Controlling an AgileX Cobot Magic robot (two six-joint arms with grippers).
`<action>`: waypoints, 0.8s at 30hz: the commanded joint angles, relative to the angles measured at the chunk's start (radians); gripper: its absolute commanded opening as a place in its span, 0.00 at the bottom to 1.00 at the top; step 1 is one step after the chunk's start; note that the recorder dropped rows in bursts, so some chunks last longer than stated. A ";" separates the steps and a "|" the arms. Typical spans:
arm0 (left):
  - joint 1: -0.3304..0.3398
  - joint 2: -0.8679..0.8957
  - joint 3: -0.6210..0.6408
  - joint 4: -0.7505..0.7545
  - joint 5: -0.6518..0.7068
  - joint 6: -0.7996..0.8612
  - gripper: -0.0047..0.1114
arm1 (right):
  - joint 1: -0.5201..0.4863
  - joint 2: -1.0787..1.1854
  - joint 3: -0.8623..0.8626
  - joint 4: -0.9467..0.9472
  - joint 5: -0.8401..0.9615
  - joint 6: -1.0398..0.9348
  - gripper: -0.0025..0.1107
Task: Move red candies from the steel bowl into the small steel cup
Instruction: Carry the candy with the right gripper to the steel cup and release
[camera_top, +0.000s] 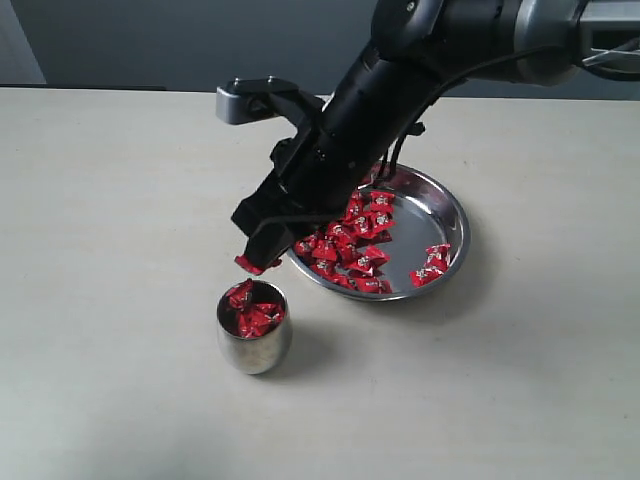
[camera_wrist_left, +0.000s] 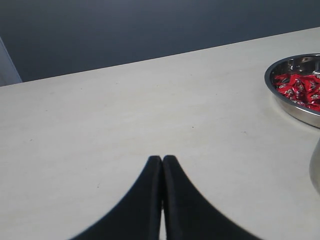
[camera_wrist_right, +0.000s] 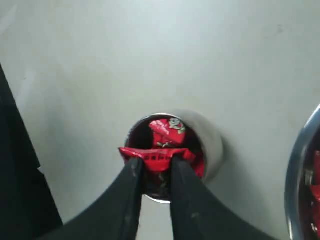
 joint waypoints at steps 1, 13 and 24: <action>-0.007 -0.004 -0.001 -0.004 -0.007 -0.009 0.04 | 0.026 -0.014 0.002 -0.026 0.032 -0.011 0.02; -0.007 -0.004 -0.001 -0.004 -0.007 -0.008 0.04 | 0.074 0.015 0.003 -0.083 -0.018 0.001 0.02; -0.007 -0.004 -0.001 -0.004 -0.007 -0.008 0.04 | 0.079 0.072 0.003 -0.089 -0.047 0.008 0.02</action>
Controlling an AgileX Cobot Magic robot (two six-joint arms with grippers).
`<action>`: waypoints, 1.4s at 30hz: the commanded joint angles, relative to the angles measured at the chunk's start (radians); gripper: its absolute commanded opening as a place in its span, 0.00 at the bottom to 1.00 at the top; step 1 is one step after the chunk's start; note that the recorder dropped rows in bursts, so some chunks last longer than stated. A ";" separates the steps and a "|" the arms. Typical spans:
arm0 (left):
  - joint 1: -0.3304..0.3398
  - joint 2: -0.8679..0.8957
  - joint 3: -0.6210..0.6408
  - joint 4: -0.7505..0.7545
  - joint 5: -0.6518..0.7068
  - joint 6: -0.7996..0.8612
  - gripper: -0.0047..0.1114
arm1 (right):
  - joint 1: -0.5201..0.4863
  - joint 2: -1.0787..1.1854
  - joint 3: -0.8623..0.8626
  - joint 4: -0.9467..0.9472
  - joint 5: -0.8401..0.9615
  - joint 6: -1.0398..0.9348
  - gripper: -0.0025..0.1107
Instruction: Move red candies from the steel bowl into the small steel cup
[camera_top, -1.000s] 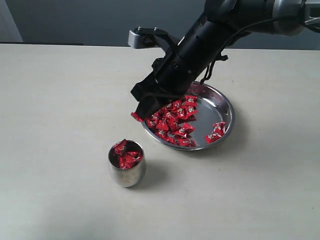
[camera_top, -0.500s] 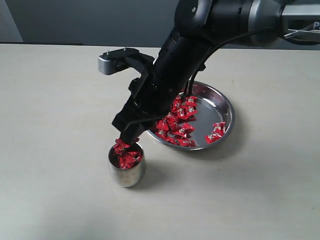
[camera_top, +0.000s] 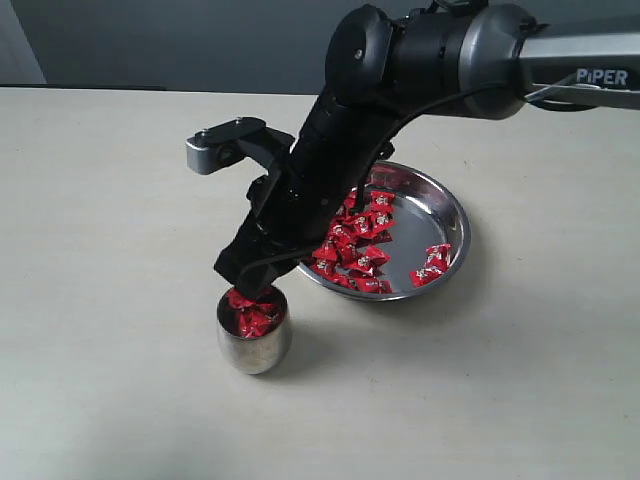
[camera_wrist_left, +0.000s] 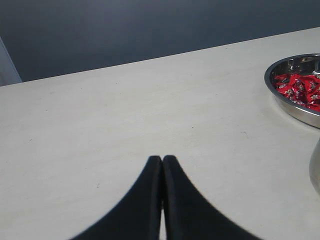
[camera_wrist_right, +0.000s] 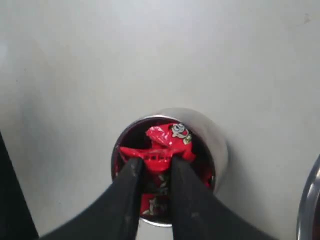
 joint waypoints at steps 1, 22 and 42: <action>-0.007 -0.004 -0.001 -0.004 -0.007 -0.008 0.04 | 0.003 0.019 0.003 -0.009 0.009 0.002 0.02; -0.007 -0.004 -0.001 -0.004 -0.007 -0.008 0.04 | 0.003 0.033 0.001 0.015 0.039 0.008 0.30; -0.007 -0.004 -0.001 -0.004 -0.007 -0.005 0.04 | 0.003 -0.078 0.001 -0.025 -0.065 0.043 0.25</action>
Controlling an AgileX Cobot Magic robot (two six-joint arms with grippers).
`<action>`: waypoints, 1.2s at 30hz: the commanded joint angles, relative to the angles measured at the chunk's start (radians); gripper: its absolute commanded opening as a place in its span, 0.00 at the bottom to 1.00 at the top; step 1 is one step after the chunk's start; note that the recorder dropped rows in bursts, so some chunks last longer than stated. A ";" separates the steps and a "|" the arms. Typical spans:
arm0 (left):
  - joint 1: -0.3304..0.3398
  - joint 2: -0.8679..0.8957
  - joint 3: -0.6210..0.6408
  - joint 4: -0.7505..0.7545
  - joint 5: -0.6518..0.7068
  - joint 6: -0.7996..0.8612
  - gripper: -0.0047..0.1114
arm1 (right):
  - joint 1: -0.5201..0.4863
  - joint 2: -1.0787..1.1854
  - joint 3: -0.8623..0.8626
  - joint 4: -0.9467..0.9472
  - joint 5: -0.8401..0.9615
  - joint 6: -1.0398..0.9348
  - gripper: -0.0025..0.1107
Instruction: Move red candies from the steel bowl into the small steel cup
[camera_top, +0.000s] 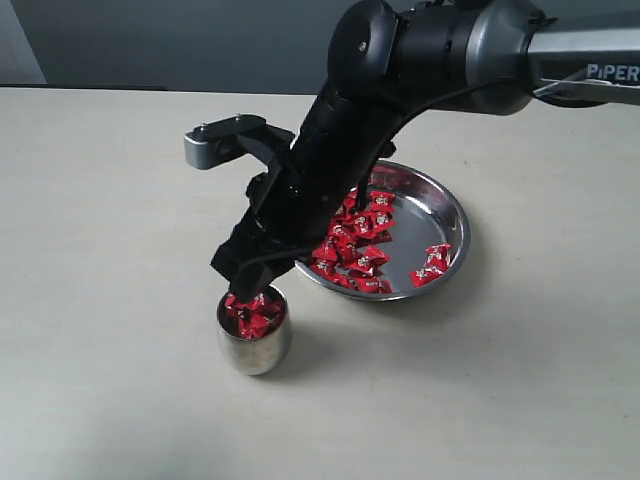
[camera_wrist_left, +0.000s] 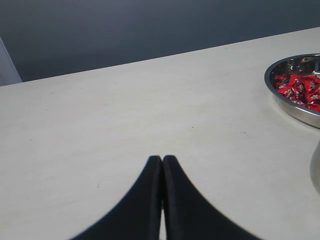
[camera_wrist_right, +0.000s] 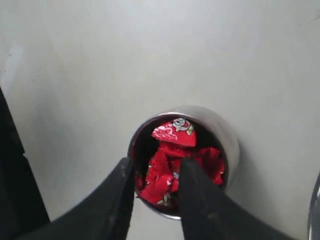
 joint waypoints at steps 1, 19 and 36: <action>-0.007 -0.004 -0.001 -0.002 -0.007 -0.004 0.04 | 0.003 -0.085 0.001 -0.073 -0.125 0.066 0.18; -0.007 -0.004 -0.001 -0.002 -0.007 -0.004 0.04 | -0.347 -0.638 0.421 -0.470 -0.387 0.483 0.02; -0.005 -0.004 -0.001 -0.002 -0.007 -0.004 0.04 | -0.698 -1.604 1.028 -0.580 -0.551 0.676 0.02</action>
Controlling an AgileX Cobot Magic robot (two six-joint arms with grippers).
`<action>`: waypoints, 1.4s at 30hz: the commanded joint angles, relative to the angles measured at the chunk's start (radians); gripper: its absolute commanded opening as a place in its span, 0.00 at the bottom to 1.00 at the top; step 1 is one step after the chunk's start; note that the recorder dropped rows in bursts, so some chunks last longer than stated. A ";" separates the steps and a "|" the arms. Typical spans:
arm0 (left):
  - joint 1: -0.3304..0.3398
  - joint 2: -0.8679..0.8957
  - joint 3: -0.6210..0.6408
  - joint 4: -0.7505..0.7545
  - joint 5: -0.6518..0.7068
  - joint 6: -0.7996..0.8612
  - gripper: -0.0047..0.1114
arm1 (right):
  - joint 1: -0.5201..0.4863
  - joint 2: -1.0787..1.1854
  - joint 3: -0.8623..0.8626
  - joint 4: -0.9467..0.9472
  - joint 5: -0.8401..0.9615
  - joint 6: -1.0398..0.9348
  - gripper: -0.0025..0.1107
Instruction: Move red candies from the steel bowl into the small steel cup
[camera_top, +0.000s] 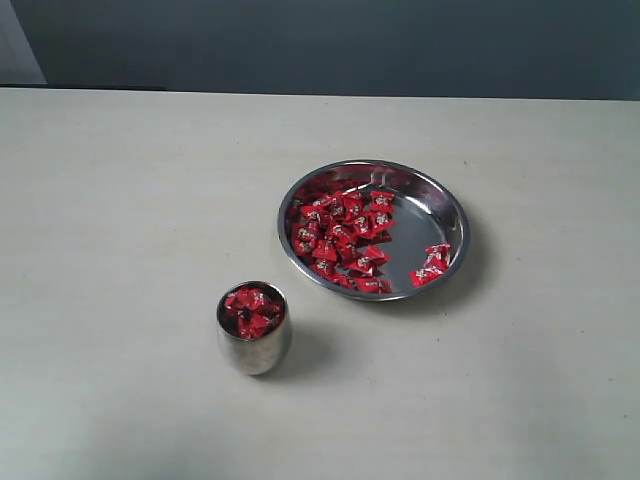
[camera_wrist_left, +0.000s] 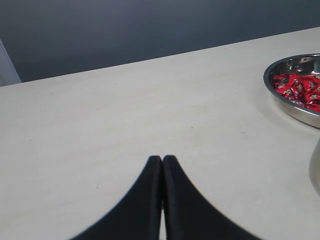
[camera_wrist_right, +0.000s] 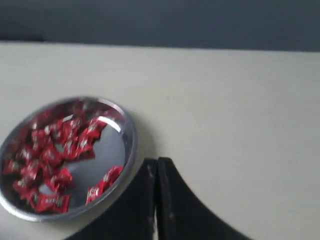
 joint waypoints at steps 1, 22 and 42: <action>-0.005 -0.004 -0.001 -0.002 -0.007 -0.004 0.04 | -0.179 -0.281 0.139 0.046 -0.023 -0.065 0.02; -0.005 -0.004 -0.001 -0.002 -0.007 -0.004 0.04 | -0.251 -0.600 0.447 -0.008 -0.075 -0.035 0.02; -0.005 -0.004 -0.001 -0.002 -0.007 -0.004 0.04 | -0.311 -0.600 0.554 -0.026 -0.119 -0.006 0.02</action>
